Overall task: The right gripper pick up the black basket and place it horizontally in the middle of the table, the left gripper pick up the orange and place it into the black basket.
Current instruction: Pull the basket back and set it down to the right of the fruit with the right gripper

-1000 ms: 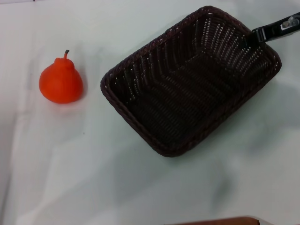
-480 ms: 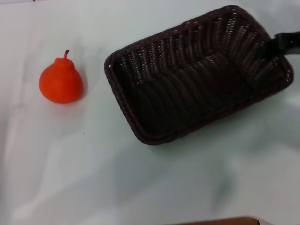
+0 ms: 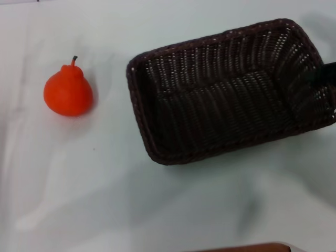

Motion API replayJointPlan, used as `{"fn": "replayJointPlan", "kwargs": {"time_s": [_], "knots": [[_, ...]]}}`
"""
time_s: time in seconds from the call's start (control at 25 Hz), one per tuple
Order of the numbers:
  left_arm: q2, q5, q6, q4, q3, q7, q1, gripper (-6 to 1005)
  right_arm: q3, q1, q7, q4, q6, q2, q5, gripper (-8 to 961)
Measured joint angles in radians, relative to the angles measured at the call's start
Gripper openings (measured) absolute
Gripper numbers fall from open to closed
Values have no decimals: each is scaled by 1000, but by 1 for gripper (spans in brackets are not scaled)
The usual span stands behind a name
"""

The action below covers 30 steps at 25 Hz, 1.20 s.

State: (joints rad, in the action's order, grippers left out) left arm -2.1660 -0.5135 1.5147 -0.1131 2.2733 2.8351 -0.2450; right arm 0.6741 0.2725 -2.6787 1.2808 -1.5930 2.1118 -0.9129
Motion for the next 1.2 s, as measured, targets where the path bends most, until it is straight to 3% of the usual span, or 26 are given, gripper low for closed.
{"fn": "replayJointPlan", "kwargs": {"time_s": [0.28, 0.72, 1.16, 1.2], "knots": [[1, -3, -62, -17, -10, 2, -22, 889, -11, -61, 1, -21, 56, 0, -30, 216], [2, -4, -79, -17, -27, 4, -29, 889, -32, -53, 119, -223, 108, -18, -172, 245], [-1, -3, -62, -17, -27, 4, -19, 890, -29, -36, 141, -264, 113, -18, -175, 274], [-2, -3, -62, -17, -27, 4, -18, 890, -29, -31, 144, -272, 112, -18, -178, 324]]}}
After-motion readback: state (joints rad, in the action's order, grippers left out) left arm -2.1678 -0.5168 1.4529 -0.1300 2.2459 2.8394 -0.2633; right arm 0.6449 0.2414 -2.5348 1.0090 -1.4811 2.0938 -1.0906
